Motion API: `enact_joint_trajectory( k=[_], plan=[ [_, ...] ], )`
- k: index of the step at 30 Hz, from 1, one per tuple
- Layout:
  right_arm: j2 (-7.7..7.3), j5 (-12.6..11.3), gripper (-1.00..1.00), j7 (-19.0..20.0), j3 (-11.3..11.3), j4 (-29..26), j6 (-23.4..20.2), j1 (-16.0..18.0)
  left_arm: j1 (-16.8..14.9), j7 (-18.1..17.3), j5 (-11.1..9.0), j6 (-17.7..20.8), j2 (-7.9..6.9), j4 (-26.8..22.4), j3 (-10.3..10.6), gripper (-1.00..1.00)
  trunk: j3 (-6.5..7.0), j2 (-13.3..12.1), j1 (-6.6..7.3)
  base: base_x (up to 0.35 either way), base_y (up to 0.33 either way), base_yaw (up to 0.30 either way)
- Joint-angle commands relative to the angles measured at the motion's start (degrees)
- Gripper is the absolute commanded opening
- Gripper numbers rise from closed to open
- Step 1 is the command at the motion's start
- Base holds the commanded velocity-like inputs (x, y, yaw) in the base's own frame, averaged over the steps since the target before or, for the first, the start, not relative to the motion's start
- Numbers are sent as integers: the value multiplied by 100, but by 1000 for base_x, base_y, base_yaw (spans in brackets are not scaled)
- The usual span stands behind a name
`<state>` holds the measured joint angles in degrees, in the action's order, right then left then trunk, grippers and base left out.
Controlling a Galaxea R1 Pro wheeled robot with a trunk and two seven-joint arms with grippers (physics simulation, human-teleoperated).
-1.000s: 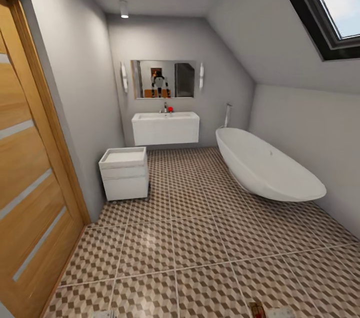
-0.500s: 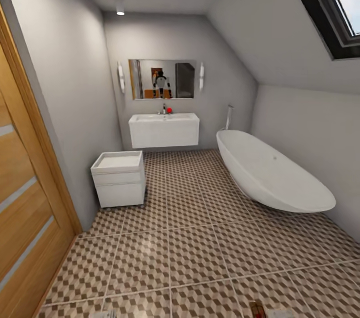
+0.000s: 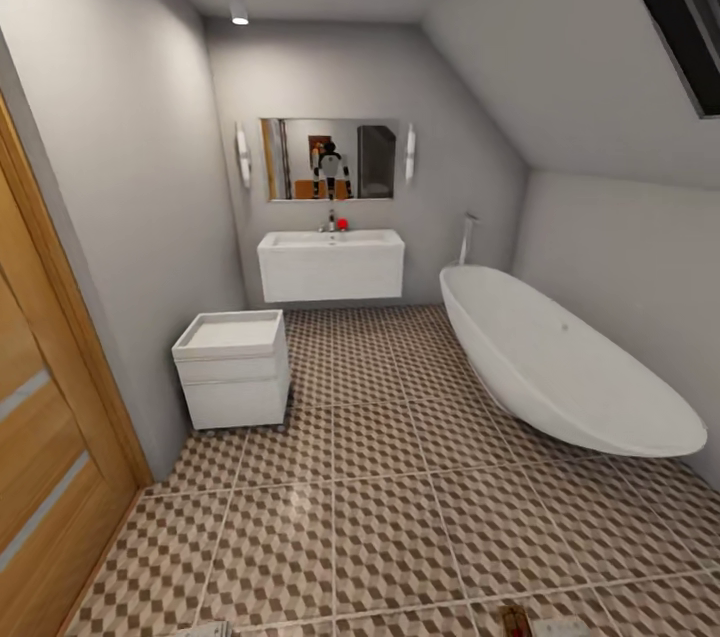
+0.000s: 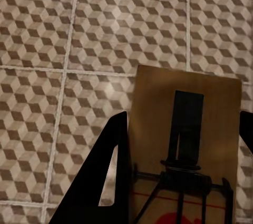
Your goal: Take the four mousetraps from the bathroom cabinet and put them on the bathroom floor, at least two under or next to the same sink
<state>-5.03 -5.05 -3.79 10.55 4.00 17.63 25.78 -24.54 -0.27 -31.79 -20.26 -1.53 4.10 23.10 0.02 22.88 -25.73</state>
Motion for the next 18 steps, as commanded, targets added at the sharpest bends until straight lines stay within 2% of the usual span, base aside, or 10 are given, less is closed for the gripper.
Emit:
enact_joint_trajectory(
  k=[1,9,18],
  plan=[
    [2,-75,-100,16,50,22,39,6,-7,18,-12,-31,4,21,45,-100,-2,4,-6,329,-146,214],
    [2,-75,-100,18,50,22,39,6,-7,18,-12,-31,4,21,45,-100,-2,4,-6,329,-157,253],
    [2,-67,-100,18,50,22,39,6,-7,26,-12,-31,4,21,45,-100,-2,4,-6,326,-165,20]
  ],
)
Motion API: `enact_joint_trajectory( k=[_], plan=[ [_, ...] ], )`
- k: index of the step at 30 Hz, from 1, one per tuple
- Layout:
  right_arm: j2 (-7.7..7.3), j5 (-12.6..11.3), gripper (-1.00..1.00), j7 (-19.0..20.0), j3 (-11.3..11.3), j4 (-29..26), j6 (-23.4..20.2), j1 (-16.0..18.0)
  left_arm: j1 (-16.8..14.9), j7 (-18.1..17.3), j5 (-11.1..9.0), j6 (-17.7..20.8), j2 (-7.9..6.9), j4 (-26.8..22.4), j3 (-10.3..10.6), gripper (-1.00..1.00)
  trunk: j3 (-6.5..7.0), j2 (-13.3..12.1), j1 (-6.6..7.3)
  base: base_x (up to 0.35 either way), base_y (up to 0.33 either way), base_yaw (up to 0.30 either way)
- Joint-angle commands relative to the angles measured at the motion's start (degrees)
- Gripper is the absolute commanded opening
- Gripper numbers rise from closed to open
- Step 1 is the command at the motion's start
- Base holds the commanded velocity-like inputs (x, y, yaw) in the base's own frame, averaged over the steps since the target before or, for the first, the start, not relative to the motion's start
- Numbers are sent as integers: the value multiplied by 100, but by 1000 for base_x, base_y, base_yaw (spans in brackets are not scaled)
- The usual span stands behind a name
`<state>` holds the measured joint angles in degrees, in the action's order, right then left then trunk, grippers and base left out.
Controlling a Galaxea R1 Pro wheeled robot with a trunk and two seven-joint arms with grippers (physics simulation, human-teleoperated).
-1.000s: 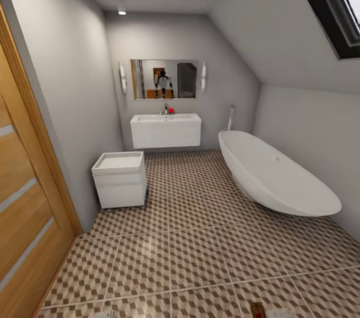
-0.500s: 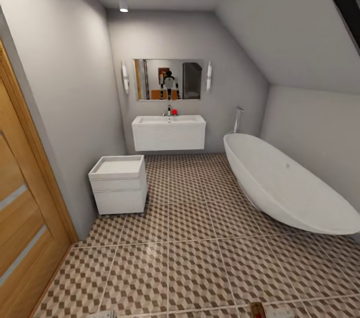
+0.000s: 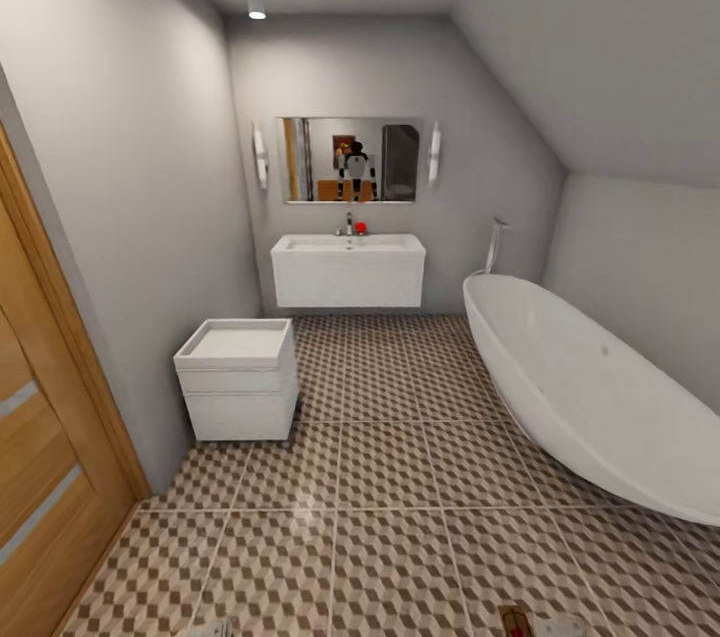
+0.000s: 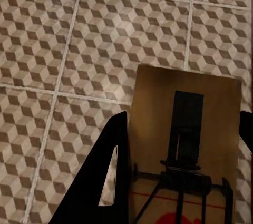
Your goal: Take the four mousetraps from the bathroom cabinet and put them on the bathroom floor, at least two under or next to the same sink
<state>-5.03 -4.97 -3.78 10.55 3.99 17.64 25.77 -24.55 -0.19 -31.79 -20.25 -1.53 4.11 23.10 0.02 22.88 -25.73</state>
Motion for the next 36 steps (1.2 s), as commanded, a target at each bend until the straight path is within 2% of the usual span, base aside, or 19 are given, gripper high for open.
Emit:
enact_joint_trajectory(
  k=[1,16,36],
  plan=[
    [2,-75,-100,18,51,22,38,7,-6,19,-11,-31,4,20,45,-100,-2,4,-6,318,-185,1],
    [2,-57,-100,18,58,22,33,7,-6,19,-11,-31,-4,20,45,-100,-2,4,-6,317,-144,0],
    [2,-50,-100,18,61,22,30,7,-6,19,-11,-31,3,20,45,-100,-2,4,-6,325,-20,0]
  ],
)
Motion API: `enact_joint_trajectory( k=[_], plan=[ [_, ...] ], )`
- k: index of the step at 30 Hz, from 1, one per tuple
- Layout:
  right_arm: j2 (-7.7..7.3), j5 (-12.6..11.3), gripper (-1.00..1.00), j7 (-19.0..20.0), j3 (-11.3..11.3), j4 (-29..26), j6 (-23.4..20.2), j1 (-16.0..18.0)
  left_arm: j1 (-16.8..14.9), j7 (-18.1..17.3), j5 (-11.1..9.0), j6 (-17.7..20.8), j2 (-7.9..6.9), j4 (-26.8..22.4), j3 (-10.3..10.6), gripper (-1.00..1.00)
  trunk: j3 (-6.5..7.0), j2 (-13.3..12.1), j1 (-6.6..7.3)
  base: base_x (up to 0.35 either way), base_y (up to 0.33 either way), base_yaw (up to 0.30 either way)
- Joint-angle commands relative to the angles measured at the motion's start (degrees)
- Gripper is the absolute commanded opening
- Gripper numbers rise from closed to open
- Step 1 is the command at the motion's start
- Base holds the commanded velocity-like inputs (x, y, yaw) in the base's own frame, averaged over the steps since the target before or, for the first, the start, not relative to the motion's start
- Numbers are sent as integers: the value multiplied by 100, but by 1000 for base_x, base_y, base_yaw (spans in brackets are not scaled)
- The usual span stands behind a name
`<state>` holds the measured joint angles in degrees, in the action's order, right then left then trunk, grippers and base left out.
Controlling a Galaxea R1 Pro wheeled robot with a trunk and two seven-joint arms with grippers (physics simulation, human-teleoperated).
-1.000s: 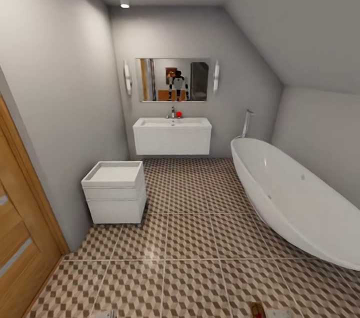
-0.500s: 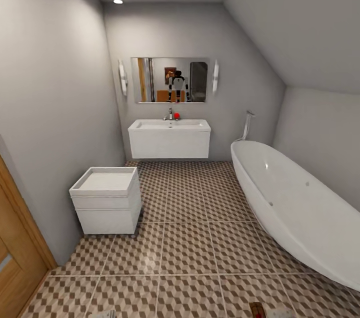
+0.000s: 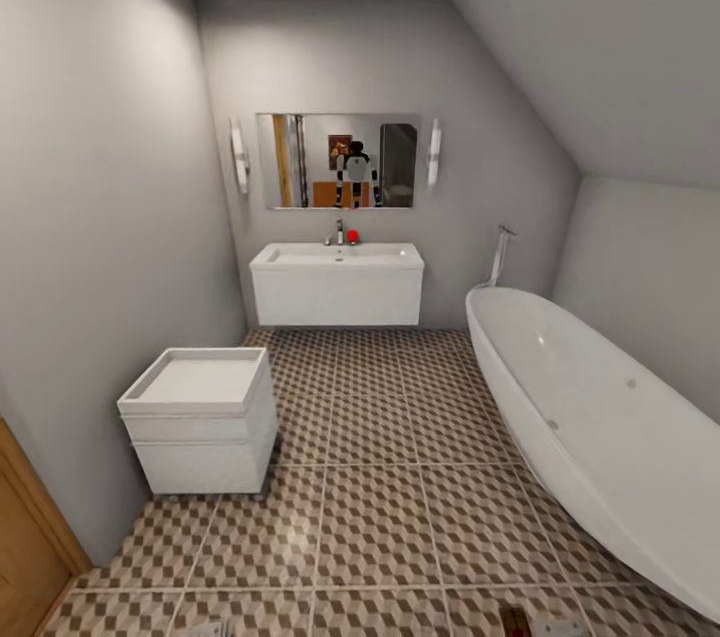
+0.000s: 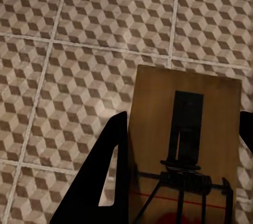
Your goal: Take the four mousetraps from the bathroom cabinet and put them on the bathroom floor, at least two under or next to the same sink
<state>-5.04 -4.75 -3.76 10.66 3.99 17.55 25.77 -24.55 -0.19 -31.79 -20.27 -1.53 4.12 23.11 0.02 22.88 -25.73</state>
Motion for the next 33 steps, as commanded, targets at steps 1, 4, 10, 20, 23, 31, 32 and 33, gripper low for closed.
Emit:
enact_joint_trajectory(
  k=[1,4,10,20,23,31,32,33],
  plan=[
    [3,-71,-100,16,50,23,39,7,-6,19,-11,-30,3,19,45,-100,-2,4,-5,327,-80,0],
    [3,-70,-100,16,50,23,40,7,-6,19,-11,-30,4,19,45,-100,-2,4,-5,327,-92,0],
    [3,-69,-100,16,50,23,38,7,-6,19,-11,-30,4,19,45,-100,-2,4,-5,327,-148,0],
    [7,-69,-100,16,50,23,38,7,-6,19,-11,-30,4,19,45,-100,-2,4,-5,327,-160,0],
    [7,-69,-100,16,52,23,38,7,-6,19,-11,-30,4,19,45,-100,-2,4,-5,327,-160,0],
    [11,-69,-100,22,53,23,38,7,-6,19,-11,-30,4,19,45,-100,-2,4,-5,327,-160,0],
    [11,-69,-100,23,54,23,38,7,-6,19,-11,-30,4,19,45,-100,-2,4,-5,327,-157,0],
    [11,-69,-100,24,53,23,38,7,-6,19,-11,-30,4,19,45,-100,-2,4,-5,327,-140,0]
  ],
)
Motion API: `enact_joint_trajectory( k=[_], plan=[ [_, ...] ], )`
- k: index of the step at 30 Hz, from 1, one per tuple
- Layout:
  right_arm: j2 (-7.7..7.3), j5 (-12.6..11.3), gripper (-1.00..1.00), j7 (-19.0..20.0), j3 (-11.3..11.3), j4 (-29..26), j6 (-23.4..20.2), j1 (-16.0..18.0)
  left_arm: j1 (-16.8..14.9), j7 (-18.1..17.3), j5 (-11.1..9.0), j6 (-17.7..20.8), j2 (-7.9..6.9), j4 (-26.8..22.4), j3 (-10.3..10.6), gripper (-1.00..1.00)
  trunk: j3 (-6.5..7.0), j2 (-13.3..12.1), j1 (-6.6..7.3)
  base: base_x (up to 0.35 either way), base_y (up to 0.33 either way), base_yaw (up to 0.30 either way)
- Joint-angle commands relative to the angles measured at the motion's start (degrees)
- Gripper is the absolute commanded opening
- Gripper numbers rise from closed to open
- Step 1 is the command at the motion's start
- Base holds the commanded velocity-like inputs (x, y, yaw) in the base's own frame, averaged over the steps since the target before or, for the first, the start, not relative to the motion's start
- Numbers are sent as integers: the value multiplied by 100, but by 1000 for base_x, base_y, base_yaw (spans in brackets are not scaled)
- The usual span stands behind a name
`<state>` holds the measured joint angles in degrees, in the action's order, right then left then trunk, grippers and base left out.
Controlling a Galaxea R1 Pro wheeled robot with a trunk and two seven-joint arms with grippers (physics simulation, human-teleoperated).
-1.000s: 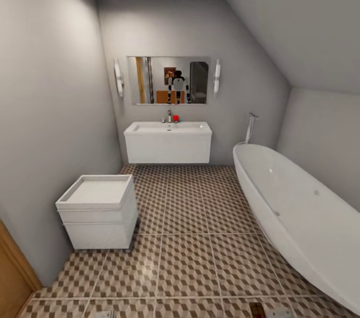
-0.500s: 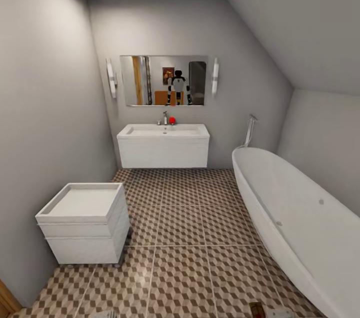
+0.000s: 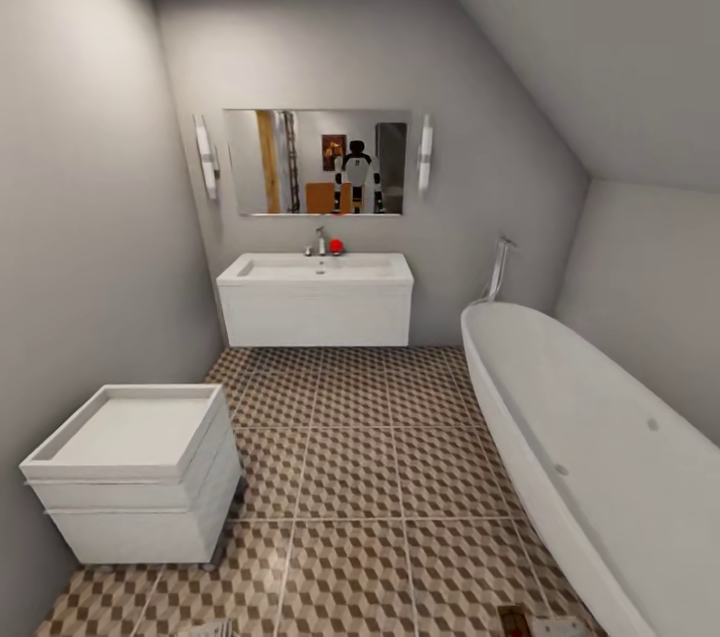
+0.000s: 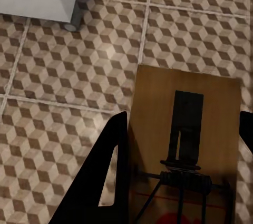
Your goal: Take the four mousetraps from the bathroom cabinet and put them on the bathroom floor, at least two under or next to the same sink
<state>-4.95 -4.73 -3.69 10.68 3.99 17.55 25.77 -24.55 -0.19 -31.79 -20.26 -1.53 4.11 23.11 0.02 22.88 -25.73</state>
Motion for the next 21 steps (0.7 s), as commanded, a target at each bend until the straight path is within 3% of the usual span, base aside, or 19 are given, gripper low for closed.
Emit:
enact_joint_trajectory(
  k=[1,21],
  plan=[
    [3,-72,-100,16,50,23,38,7,-6,19,-12,-31,3,20,45,-100,-2,4,-5,327,-119,0],
    [3,-72,-100,16,51,23,38,7,-6,19,-12,-31,3,20,45,-100,-2,4,-5,328,-43,0]
  ],
)
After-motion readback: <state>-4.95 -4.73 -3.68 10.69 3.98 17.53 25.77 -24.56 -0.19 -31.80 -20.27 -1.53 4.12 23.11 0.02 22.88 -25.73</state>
